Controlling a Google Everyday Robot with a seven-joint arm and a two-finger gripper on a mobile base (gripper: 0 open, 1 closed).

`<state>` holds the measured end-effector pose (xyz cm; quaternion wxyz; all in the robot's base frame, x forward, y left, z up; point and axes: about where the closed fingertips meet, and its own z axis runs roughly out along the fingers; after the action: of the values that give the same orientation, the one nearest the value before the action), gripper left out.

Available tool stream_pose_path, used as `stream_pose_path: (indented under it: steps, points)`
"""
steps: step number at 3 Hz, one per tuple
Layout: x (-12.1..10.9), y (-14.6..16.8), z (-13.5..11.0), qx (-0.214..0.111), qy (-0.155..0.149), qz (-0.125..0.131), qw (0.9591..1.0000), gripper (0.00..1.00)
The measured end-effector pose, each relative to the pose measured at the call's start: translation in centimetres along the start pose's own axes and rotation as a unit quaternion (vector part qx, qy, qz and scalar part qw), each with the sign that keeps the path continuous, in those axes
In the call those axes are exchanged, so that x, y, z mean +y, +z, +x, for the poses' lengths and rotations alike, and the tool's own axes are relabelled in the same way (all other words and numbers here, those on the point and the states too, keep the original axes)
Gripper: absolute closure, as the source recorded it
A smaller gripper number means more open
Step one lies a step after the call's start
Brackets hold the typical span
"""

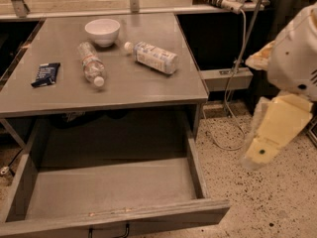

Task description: Place water bottle into top drawer

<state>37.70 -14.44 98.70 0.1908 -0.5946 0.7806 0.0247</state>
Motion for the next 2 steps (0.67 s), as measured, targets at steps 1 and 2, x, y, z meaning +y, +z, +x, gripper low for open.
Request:
stream_pose_path:
  steps: [1,2]
  points:
    - [0.37,-0.04,-0.52,-0.004,-0.003,-0.002,1.0000,0.00]
    - [0.68,-0.21,-0.94,-0.008,-0.012,0.003,0.9999,0.00]
